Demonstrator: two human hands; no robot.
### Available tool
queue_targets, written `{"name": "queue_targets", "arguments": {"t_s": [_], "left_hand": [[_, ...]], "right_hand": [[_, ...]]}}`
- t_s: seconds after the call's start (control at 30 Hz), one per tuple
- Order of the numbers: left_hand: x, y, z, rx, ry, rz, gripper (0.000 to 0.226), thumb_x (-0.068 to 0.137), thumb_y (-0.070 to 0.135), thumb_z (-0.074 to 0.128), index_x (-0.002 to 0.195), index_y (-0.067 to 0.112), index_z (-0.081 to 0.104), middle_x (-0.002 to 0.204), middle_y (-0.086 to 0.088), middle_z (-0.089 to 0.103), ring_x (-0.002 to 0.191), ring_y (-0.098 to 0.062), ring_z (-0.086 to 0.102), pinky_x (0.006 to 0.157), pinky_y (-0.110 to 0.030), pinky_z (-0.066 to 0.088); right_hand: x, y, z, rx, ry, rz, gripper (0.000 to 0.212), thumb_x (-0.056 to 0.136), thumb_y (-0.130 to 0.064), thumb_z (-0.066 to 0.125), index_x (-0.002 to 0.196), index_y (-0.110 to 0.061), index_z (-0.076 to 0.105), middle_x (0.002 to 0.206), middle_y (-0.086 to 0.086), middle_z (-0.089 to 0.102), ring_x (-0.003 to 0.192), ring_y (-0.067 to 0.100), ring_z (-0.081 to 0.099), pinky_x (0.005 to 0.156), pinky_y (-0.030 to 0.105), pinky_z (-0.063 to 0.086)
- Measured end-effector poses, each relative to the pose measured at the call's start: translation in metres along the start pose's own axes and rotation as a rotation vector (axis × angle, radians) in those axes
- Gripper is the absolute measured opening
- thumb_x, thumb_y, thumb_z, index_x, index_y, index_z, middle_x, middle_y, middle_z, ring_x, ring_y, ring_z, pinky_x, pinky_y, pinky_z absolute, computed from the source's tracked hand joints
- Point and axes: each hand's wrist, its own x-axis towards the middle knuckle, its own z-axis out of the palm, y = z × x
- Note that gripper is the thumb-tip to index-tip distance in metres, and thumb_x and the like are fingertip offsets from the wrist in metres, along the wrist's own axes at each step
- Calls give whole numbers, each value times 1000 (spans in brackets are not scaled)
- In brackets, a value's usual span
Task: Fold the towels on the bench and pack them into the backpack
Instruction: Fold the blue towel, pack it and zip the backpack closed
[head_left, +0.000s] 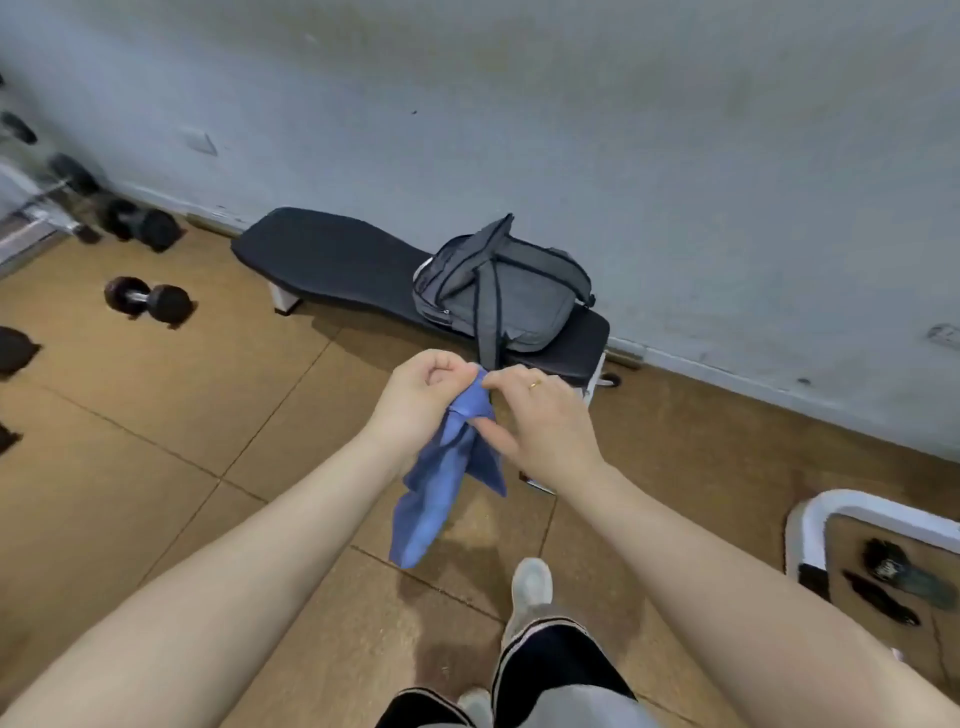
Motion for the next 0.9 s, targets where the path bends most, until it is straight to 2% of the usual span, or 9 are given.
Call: {"name": "queue_targets", "arguments": {"t_s": [0.07,0.17,0.23,0.33,0.5,0.63,0.73,0.8,0.9], "left_hand": [[11,-3,-27,-75,24,-41,11,92,15,52,83,17,58,72,6,60,62,3,55,59,-9,43],[33,-7,-62,-111,-19,9,20,87,-2,55,94,17,56,77,9,64,68,4,59,64,-10,46],[56,-13,-87,-8,3,53,30,82,-9,59,92,19,54,79,7,59,66,3,56,66,-12,45],[99,-22,-129,272,125,97,26,78,7,67,78,28,51,68,15,53,61,1,45,63,-13,39],[167,-21,-177,636,320,179,22,83,8,63,76,22,48,72,16,44,67,7,48,63,-6,34],[217,-25,-195,435,497,16,20,89,11,55,75,21,46,67,9,48,58,3,46,58,-13,36],[260,-31,-213,558,549,-57,10,88,12,50,81,15,43,71,-3,55,64,-16,52,62,-35,40],[293,-32,-234,529,557,-91,8,88,11,50,83,13,43,70,-3,52,64,-22,49,61,-36,39],[339,-43,-273,332,407,-65,14,91,15,52,79,14,47,66,4,43,60,-12,40,59,-26,33]], "right_hand": [[32,-9,19,130,5,5,23,74,-26,46,83,-11,60,73,3,65,63,24,63,61,25,33],[84,-12,42,166,-13,11,24,75,-24,44,81,-10,63,74,2,68,62,22,65,59,23,37],[123,-13,55,218,-87,10,35,78,-28,38,88,-8,65,84,4,70,69,25,67,62,29,45],[186,-9,72,267,-170,-6,52,81,-37,22,103,-13,62,104,3,66,89,27,64,72,33,44],[278,6,108,120,-230,-118,53,89,-33,11,111,-15,55,113,2,57,93,24,59,73,35,43],[336,0,133,305,-191,-31,38,87,-23,25,104,-7,54,110,8,56,86,33,58,71,42,46],[371,-5,152,297,-185,-104,43,87,-27,20,101,-6,55,104,11,57,75,34,57,65,41,47],[396,1,166,328,-171,-44,31,93,-21,27,102,-9,54,102,6,55,76,30,54,66,37,42],[442,16,183,488,-122,246,20,96,-14,34,107,-15,51,106,2,55,91,23,52,78,34,40]]}}
